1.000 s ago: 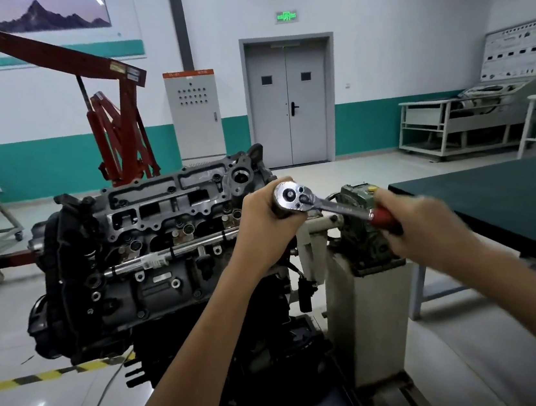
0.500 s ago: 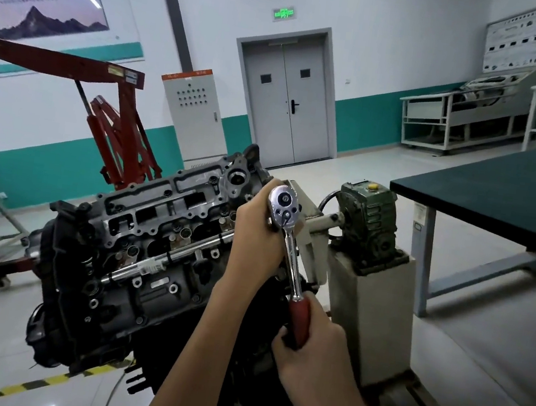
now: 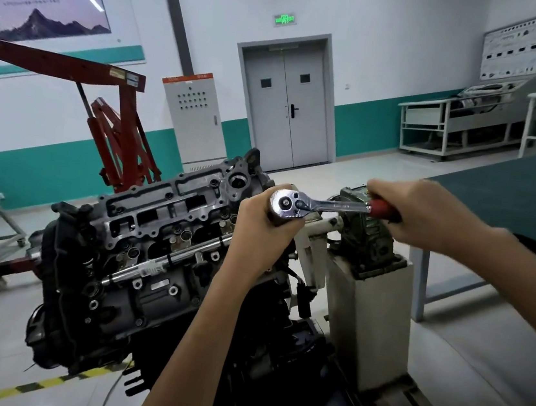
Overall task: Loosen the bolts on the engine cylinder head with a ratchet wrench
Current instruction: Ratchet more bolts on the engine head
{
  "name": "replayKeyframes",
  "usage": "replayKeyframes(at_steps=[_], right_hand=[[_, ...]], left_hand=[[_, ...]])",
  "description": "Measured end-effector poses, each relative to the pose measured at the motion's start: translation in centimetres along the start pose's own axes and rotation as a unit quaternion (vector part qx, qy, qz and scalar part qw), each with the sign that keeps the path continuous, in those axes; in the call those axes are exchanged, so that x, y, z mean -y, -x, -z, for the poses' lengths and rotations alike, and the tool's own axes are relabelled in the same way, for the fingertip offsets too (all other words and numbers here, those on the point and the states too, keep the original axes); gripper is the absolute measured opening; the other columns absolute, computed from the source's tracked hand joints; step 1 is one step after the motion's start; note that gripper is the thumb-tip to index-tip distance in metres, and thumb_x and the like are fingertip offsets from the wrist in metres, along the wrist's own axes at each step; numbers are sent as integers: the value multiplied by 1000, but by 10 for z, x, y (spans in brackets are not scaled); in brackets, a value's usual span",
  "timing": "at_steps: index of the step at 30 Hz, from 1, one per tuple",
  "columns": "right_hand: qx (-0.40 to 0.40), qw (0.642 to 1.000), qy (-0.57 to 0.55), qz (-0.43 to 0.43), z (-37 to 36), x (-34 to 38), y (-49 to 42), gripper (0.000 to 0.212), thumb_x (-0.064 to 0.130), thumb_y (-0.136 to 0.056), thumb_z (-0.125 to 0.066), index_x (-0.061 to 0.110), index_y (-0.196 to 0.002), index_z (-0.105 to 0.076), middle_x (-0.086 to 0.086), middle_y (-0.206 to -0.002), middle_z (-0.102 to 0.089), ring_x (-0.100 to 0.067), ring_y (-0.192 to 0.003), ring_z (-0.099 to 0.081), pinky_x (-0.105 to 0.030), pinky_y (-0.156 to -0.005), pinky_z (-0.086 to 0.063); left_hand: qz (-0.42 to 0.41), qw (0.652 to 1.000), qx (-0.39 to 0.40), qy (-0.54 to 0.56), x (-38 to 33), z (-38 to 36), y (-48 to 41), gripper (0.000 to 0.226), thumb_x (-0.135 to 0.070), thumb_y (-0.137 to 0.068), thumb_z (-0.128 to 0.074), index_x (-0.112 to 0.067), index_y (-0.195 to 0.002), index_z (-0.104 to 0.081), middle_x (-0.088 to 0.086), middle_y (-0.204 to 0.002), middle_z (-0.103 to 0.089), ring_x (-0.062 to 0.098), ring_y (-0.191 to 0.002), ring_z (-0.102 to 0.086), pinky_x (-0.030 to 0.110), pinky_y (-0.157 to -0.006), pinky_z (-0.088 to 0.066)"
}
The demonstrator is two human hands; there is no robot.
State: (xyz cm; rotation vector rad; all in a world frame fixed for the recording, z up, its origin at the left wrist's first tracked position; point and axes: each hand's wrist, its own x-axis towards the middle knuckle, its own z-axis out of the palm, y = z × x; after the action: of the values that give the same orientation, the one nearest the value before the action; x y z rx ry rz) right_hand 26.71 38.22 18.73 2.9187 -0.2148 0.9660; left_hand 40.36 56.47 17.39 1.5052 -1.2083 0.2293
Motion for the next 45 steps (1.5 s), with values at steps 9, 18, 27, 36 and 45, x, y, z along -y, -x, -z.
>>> replayKeyframes(at_steps=[9,18,27,36,45], right_hand=[[-84,891,-399,-198,-69,148,74,29,5,-69,-67,27,-72,-49,9,-49,-52,-2,-51,-54,-7,-42,-36],[15,964,-254,-82,-47,75,61,36,2,-72,-68,30,-89,-53,12,-58,-50,1,-48,-53,-7,-48,-41],[-20,999,-8,26,4,9,0,26,1,-68,-66,10,-90,-55,-2,-66,-56,-21,-56,-54,-19,-53,-34],[-112,893,-394,-185,-80,149,77,36,-1,-68,-66,29,-71,-47,22,-58,-57,7,-45,-51,0,-41,-29],[6,986,-156,-61,-40,49,51,38,1,-72,-69,9,-106,-56,18,-64,-44,9,-51,-42,-2,-48,-34]], left_hand=[[-48,995,-82,-25,6,-4,5,39,-4,-78,-66,-34,-69,-42,-15,-59,-47,3,-57,-40,20,-57,-36],[-27,998,-45,-27,6,1,-3,46,14,-73,-60,-27,-57,-44,-12,-55,-50,1,-52,-40,12,-50,-34],[-25,999,-17,-16,1,6,-2,31,3,-78,-65,-22,-65,-55,-13,-58,-54,4,-55,-46,17,-54,-39],[-39,996,-75,-12,5,-7,2,47,9,-75,-64,-32,-66,-42,-15,-56,-47,2,-53,-39,14,-53,-31],[-7,999,-34,-27,2,2,-3,44,13,-73,-60,-25,-54,-48,-12,-51,-50,2,-50,-41,15,-49,-34]])
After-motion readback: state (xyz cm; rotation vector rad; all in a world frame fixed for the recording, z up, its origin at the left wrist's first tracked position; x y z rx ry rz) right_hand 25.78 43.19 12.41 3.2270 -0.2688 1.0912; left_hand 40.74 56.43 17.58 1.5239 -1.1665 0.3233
